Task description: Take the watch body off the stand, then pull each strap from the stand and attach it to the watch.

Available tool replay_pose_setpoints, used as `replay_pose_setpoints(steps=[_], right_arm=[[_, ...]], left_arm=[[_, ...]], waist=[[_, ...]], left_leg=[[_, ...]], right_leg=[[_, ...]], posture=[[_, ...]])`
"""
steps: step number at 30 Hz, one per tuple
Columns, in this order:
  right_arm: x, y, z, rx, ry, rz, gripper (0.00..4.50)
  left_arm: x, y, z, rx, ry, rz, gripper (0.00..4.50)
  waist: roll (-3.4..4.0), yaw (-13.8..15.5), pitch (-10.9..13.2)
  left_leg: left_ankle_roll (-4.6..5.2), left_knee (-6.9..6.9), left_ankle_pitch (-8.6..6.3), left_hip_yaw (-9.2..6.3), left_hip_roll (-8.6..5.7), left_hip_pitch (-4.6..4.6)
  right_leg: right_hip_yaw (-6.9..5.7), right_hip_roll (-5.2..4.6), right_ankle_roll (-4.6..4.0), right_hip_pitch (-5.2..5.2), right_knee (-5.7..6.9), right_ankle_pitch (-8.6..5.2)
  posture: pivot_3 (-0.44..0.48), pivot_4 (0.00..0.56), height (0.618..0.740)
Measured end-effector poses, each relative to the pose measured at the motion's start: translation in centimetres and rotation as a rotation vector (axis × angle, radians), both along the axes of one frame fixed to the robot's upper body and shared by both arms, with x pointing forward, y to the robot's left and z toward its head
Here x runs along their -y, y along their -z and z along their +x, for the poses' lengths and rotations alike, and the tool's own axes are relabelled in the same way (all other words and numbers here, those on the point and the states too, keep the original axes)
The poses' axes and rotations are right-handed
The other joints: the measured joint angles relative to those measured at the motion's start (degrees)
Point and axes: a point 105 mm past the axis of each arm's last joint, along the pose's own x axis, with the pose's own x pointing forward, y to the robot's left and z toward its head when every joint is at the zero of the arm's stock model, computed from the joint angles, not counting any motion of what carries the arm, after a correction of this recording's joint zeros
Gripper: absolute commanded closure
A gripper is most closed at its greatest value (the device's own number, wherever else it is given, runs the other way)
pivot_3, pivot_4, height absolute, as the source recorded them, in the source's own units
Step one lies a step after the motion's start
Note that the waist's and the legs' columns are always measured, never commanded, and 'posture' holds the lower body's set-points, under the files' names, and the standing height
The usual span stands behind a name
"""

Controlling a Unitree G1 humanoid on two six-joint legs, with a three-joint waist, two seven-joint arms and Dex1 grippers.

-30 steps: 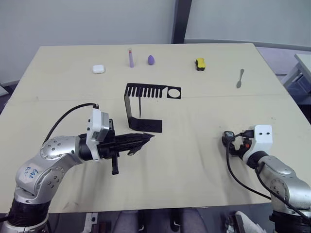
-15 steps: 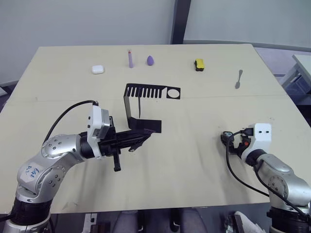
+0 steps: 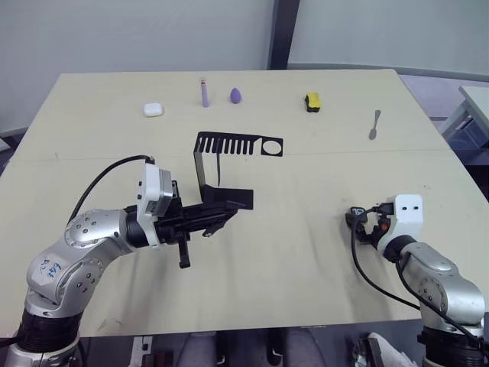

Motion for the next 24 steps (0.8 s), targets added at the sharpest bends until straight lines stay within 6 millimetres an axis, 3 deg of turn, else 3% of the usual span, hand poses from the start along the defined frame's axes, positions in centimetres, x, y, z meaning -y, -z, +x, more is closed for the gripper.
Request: replay_pose_setpoints(steps=[2,5,8,10,20,24], right_arm=[[0.0,0.0,0.0,-0.001,0.0,0.0,0.1],[-0.2,0.1,0.0,-0.002,-0.002,0.002,0.9],[-0.4,0.2,0.0,-0.003,-0.006,0.007,2.43],[-0.6,0.4,0.0,-0.005,-0.006,0.018,2.98],[-0.6,0.2,0.1,0.028,-0.013,0.034,2.97],[-1.1,-0.3,-0.2,0.027,-0.154,0.031,2.97]], left_arm=[[0.0,0.0,0.0,0.0,0.0,0.0,4.5],[0.0,0.0,0.0,-0.002,-0.002,0.0,4.5],[0.0,0.0,0.0,-0.002,-0.001,0.0,4.5],[0.0,0.0,0.0,-0.002,0.0,0.001,4.5],[-0.1,0.2,0.0,0.003,0.006,0.013,4.5],[0.2,0.0,0.2,0.034,0.018,0.029,4.5]], waist=[[-0.03,0.0,0.0],[-0.1,0.0,-0.1],[-0.21,0.1,-0.1],[-0.31,0.2,-0.2],[-0.39,0.1,-0.2],[-0.32,0.2,-0.2]], left_leg=[[-0.01,0.0,0.0,0.0,0.02,0.01],[-0.03,0.0,-0.01,0.0,0.05,0.01],[-0.04,0.0,-0.01,0.0,0.05,0.02],[-0.04,0.0,-0.02,0.0,0.05,0.02],[-0.08,-0.02,-0.04,0.01,0.08,0.03],[-0.07,-0.03,-0.03,0.02,0.08,0.01]], right_leg=[[0.0,0.02,-0.01,0.0,0.0,0.0],[0.0,0.03,-0.02,0.0,0.0,-0.01],[0.0,0.03,-0.04,0.01,0.0,-0.02],[0.0,0.02,-0.04,0.02,-0.01,-0.02],[0.0,0.03,-0.09,0.01,0.0,-0.05],[-0.01,0.03,-0.1,-0.01,-0.02,-0.06]], posture=[[0.0,0.15,0.74],[0.0,0.15,0.74],[0.0,0.15,0.74],[0.0,0.15,0.74],[0.0,0.15,0.74],[0.0,0.15,0.74]])
